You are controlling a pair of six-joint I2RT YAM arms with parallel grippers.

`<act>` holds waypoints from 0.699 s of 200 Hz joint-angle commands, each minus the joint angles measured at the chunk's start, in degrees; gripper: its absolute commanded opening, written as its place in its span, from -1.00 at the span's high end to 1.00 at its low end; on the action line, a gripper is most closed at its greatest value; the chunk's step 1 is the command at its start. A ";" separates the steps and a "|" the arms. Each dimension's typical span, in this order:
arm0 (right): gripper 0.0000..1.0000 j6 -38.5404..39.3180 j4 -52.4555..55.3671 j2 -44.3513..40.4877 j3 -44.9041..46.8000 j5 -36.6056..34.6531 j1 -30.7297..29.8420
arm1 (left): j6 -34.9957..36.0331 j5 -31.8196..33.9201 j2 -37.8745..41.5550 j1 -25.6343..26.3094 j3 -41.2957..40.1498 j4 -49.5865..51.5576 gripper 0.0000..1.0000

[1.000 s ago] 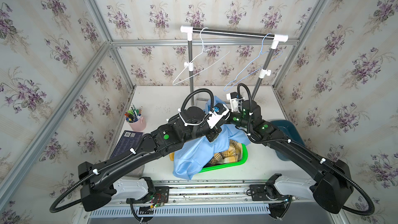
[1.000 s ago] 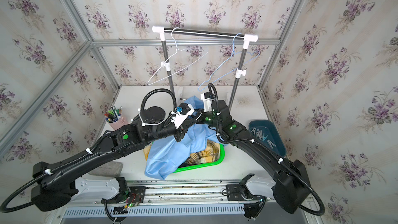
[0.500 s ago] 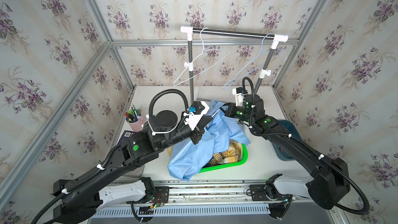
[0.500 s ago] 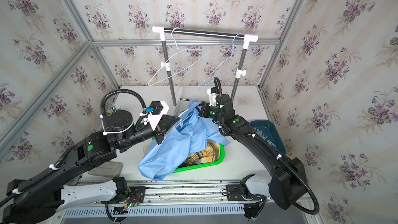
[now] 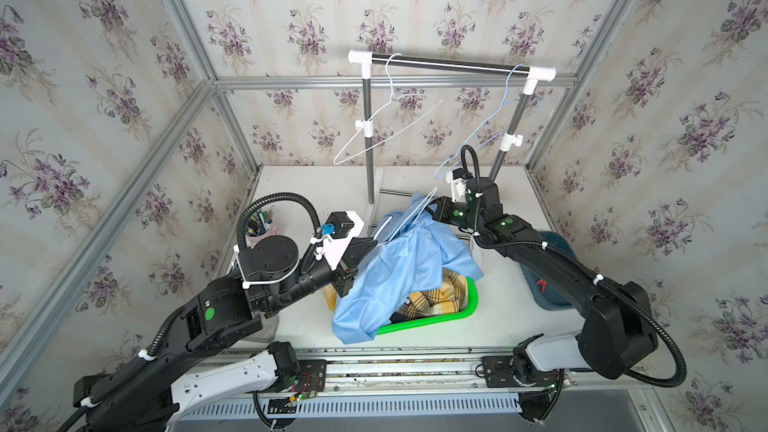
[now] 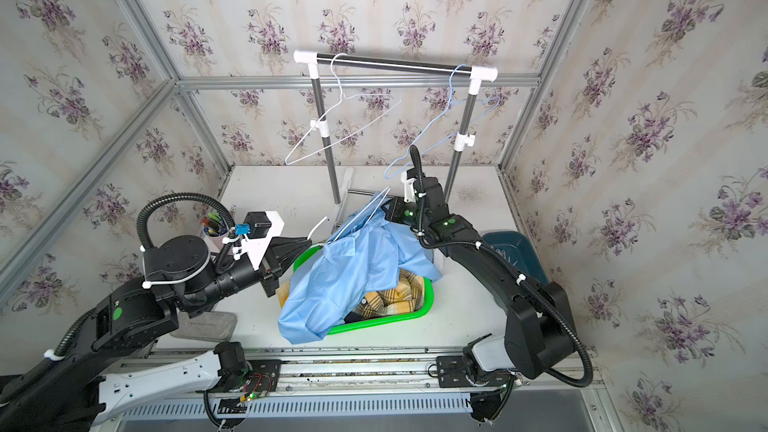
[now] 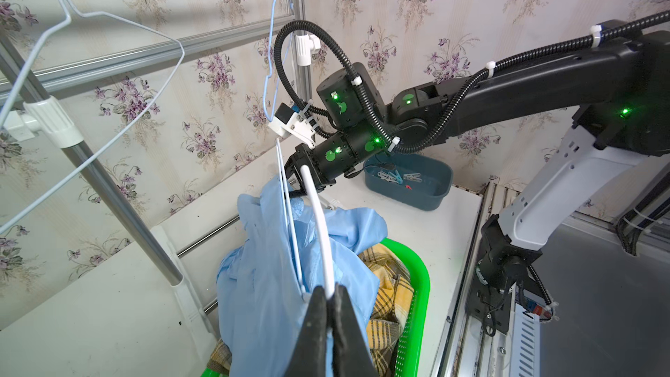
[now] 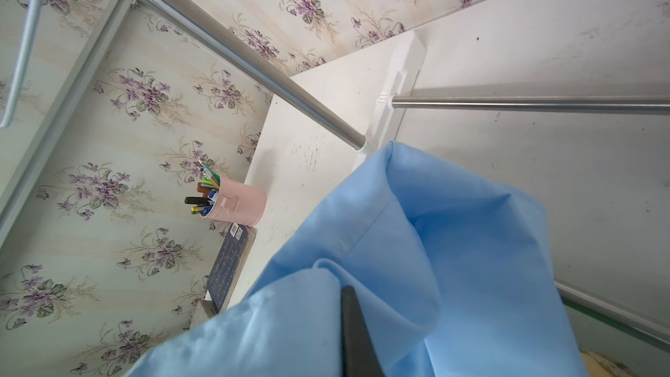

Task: Remove the clothespins securing long-sleeve shirts to the hanger
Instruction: Remove the long-sleeve shirt from the hanger.

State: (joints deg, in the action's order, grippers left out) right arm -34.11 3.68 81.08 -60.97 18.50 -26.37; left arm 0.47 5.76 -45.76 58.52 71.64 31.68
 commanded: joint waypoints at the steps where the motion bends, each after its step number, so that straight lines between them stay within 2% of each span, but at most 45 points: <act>1: 1.00 -0.46 -1.11 0.21 0.14 -2.22 0.50 | 0.01 -0.14 0.62 0.00 0.61 0.79 1.00; 27: 1.00 -2.13 -3.22 -0.40 1.29 0.38 0.06 | -0.12 0.83 0.17 -0.01 0.71 -0.11 1.00; 45: 1.00 -3.28 -4.34 -1.80 3.27 1.29 -1.33 | -0.51 1.60 -0.61 -0.04 -0.12 -4.35 1.00; 65: 1.00 -4.39 -5.26 -3.66 4.84 1.23 -4.01 | 0.00 3.49 -2.29 -0.02 -0.14 -8.98 1.00; 70: 1.00 -4.45 -5.26 -4.13 5.02 1.03 -6.96 | 0.06 4.03 -2.65 0.00 0.10 -10.24 1.00; 84: 1.00 -4.65 -4.91 -5.40 5.69 -0.04 -9.67 | 0.71 4.40 -4.06 -0.01 0.66 -13.87 1.00; 140: 1.00 -7.75 -8.01 -9.54 12.46 -0.39 -11.34 | 5.49 5.59 -12.74 -0.08 10.50 -18.67 1.00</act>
State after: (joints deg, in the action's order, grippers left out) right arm -40.32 -1.61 72.77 -50.02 19.00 -37.52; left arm 2.59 9.39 -56.31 58.50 78.91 18.17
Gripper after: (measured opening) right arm 0.049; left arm 0.067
